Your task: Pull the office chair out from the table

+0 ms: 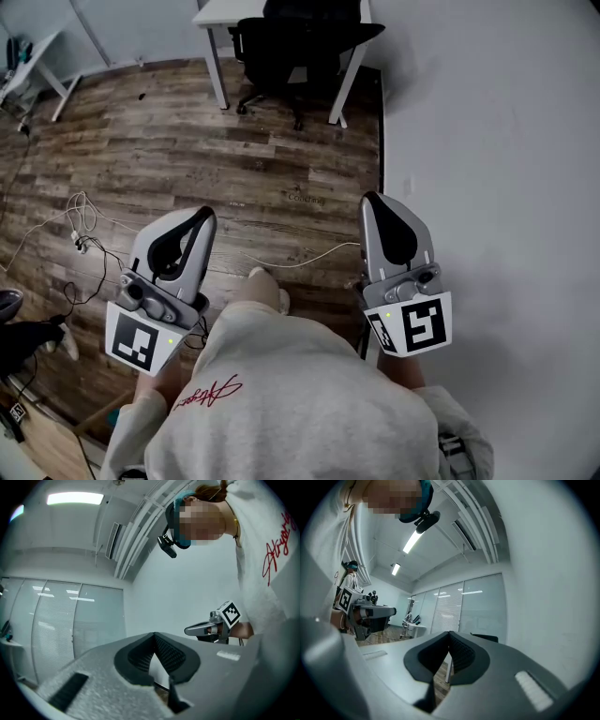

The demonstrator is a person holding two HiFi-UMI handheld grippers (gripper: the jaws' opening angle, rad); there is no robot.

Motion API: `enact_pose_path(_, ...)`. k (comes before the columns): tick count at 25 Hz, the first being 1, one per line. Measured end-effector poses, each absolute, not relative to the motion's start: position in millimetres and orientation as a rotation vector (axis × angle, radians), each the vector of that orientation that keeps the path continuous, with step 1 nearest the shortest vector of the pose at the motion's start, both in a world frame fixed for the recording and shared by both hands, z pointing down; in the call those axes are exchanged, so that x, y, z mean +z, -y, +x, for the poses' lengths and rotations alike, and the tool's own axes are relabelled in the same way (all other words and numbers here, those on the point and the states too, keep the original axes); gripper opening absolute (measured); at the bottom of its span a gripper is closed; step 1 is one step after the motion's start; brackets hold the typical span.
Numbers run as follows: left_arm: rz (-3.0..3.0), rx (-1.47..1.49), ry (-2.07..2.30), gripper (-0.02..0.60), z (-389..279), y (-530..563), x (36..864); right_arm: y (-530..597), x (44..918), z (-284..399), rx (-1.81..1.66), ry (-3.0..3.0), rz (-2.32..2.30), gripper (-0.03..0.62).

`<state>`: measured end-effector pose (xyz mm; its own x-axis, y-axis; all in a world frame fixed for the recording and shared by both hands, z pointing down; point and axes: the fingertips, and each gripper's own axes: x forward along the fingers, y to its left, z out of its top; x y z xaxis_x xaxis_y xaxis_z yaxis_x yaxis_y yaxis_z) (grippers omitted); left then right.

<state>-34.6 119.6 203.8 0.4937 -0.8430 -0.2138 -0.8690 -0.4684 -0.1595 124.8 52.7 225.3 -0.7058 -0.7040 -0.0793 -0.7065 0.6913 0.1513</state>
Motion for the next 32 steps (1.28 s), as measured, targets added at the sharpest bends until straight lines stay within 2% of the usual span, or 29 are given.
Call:
enact_pose_path(14, -2.503, 0.142, -1.409, -0.003, -26.4, -86.1, 208.6, -23.8, 223.5, 113.4, 0.327, -2.9, -1.155, 0.002)
enact_pose_path(32, -2.54, 0.17, -1.295, -0.003, -41.2, 92.0, 202.2, 133.1, 230.9, 97.4, 0.332, -2.88, -1.276, 0.002)
